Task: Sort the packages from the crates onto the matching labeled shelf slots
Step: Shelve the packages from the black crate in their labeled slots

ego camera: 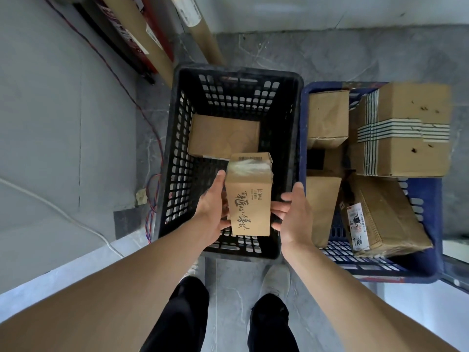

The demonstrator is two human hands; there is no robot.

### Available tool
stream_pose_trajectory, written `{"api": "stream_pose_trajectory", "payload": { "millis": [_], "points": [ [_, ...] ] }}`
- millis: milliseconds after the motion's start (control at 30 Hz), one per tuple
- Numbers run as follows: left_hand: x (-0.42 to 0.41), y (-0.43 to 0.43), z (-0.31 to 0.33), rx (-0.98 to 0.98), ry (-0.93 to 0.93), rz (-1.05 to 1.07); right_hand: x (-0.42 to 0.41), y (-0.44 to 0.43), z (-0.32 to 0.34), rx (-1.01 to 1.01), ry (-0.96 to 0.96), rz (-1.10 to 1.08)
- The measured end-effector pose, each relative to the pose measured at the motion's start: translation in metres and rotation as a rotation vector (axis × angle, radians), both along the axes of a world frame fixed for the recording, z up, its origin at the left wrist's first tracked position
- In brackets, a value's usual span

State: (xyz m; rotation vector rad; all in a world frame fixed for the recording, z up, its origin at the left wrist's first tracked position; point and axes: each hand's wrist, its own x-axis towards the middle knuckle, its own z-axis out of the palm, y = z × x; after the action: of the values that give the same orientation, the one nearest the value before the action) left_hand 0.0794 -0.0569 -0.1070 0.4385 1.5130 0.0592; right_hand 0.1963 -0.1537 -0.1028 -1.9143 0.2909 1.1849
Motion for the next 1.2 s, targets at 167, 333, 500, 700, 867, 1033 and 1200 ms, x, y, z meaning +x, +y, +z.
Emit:
{"api": "stream_pose_trajectory", "payload": {
  "millis": [167, 333, 500, 700, 867, 1033, 1200],
  "points": [
    [-0.004, -0.002, -0.003, 0.067, -0.134, -0.035, 0.005, 0.004, 0.0, 0.051, 0.081, 0.067],
    [-0.009, -0.007, -0.011, 0.0, -0.014, -0.086, -0.002, -0.013, -0.009, 0.042, 0.186, 0.012],
    [-0.007, -0.013, -0.02, -0.106, 0.052, -0.09, -0.014, -0.025, -0.019, -0.042, 0.206, 0.022],
    [0.0, -0.016, -0.013, -0.123, 0.056, -0.125, -0.009, -0.018, -0.012, -0.064, 0.273, 0.038],
    [-0.005, -0.009, -0.012, -0.079, 0.021, -0.112, -0.002, -0.02, -0.012, -0.001, 0.231, 0.023],
    [-0.005, -0.006, -0.016, -0.079, 0.016, -0.113, -0.006, -0.011, -0.014, 0.009, 0.235, 0.017],
    [-0.007, -0.014, -0.025, -0.136, -0.008, -0.143, -0.013, -0.015, -0.028, -0.075, 0.256, 0.113]
  ]
}}
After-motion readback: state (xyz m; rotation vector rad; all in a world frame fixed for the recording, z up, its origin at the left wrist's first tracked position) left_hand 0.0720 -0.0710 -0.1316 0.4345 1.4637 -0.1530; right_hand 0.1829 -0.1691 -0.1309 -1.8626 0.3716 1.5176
